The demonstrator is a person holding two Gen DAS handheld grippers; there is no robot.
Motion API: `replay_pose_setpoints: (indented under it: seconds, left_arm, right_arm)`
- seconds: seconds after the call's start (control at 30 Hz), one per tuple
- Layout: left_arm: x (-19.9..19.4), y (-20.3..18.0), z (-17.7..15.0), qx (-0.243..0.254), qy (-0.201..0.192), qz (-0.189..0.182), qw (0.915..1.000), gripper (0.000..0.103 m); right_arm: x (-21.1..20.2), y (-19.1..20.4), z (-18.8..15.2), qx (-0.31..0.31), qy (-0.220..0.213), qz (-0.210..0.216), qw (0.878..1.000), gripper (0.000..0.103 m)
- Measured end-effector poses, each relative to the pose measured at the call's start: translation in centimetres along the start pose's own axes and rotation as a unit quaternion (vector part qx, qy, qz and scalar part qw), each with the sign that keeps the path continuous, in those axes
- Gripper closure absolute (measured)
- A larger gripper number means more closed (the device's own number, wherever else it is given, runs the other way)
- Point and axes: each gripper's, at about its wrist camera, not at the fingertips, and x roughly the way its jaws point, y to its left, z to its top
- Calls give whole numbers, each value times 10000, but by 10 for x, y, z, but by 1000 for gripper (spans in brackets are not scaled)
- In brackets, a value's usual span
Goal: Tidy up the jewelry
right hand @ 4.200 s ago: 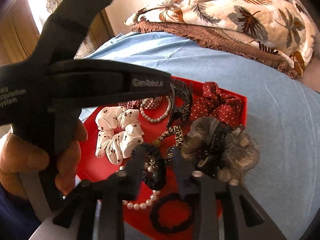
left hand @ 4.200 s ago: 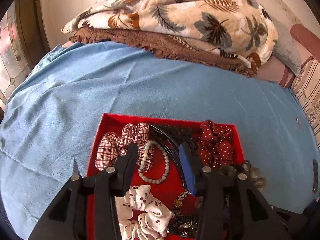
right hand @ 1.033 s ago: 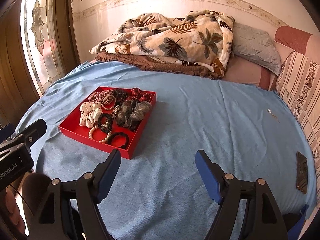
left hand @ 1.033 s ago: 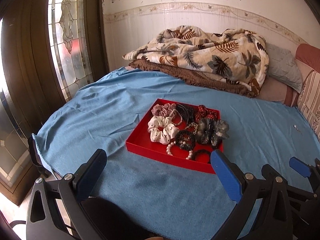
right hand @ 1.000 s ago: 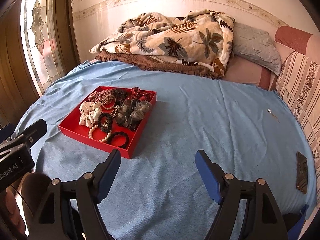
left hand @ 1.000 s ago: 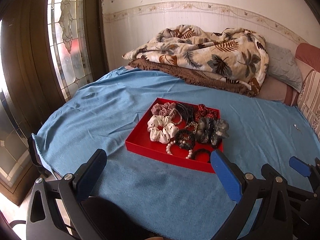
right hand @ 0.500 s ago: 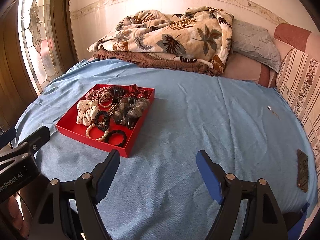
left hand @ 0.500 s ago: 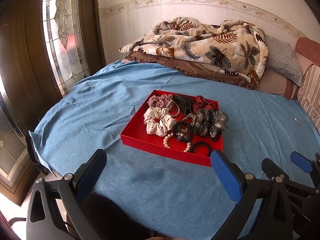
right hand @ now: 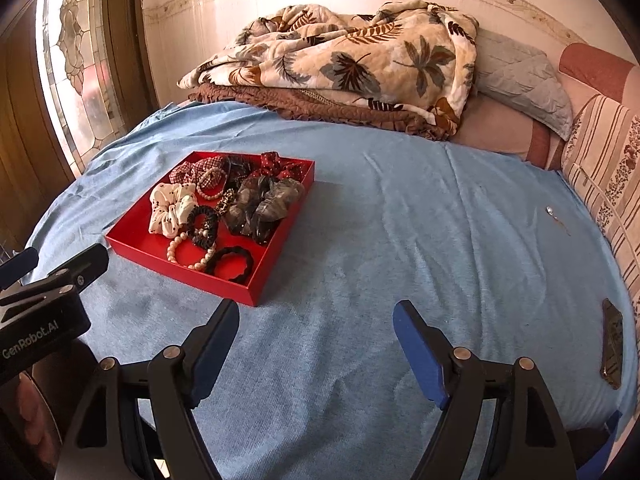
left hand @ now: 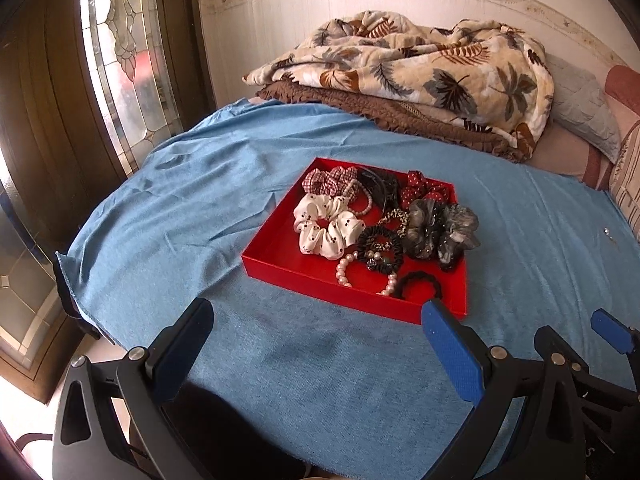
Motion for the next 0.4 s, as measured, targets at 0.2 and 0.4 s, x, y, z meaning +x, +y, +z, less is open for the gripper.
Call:
replay_pose_setpoints:
  seconds: [0.2, 0.4]
  left_arm:
    - [11, -14, 5, 139, 118, 25, 9998, 0]
    - [17, -42, 13, 307, 165, -73, 9994, 0]
  right_arm:
    - [10, -7, 2, 61, 84, 123, 9999, 19]
    - [22, -28, 4, 302, 138, 178, 9993, 19]
